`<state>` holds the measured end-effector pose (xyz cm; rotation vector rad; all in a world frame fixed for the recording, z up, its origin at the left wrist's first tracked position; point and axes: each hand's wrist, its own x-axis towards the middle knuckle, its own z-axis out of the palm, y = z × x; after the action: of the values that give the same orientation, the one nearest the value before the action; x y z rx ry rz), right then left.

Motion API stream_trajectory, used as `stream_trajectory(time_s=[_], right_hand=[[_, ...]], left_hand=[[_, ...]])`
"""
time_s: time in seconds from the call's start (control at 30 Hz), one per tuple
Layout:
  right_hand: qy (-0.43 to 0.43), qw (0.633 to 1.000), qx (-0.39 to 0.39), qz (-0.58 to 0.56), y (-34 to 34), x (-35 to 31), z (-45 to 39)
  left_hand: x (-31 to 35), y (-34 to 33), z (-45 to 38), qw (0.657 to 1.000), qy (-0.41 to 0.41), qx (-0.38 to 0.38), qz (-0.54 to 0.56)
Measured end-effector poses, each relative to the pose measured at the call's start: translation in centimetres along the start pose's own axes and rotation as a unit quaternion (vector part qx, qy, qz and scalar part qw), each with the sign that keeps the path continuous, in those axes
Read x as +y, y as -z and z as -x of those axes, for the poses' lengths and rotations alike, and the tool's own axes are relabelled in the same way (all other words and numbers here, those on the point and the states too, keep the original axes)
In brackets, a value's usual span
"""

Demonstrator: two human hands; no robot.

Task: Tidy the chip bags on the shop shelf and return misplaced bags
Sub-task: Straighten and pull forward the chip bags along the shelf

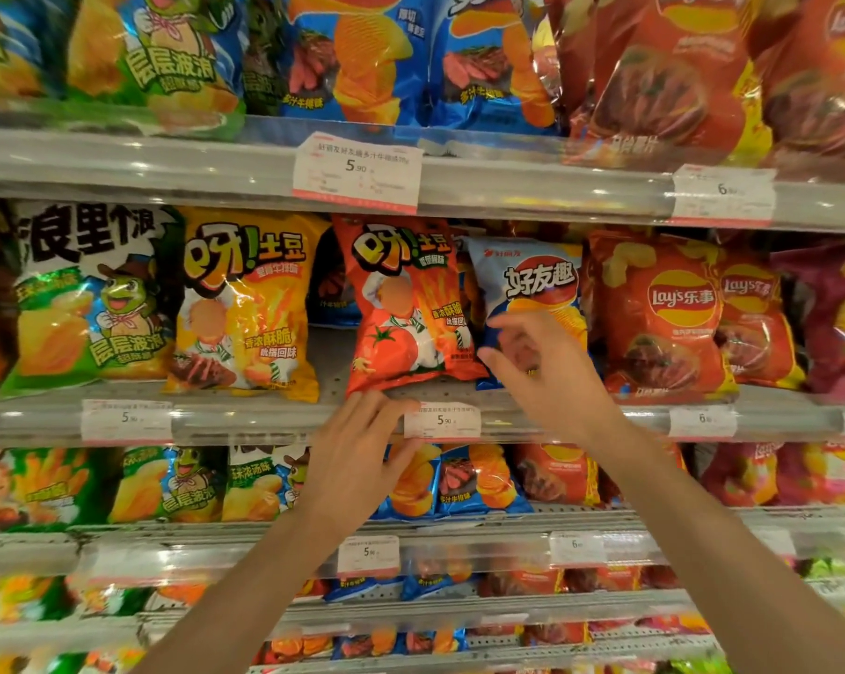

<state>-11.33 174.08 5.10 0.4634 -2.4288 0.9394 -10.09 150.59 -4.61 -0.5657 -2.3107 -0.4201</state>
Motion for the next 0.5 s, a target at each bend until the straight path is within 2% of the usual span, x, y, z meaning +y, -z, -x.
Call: stream_trajectory(time_s=[0.13,0.23,0.37,0.5], right_hand=[[-0.04,0.993,-0.108,-0.039,-2.2,-0.4,-4.8],[-0.086,0.978,-0.151,-0.115,-3.8,-0.3,-6.6],[-0.104,0.97,-0.139,-0.167,-4.3,-0.4,-6.7],[-0.104,0.973,-0.077,-0.193,-4.1,-1.2,-6.6]], left_hand=[[0.2,0.2,0.0,1.0,0.009,-0.001,-0.001],[0.2,0.4,-0.1,1.0,0.012,-0.006,-0.001],[0.1,0.4,-0.1,1.0,0.015,-0.016,-0.001],[0.1,0.5,0.0,1.0,0.015,-0.019,-0.001]])
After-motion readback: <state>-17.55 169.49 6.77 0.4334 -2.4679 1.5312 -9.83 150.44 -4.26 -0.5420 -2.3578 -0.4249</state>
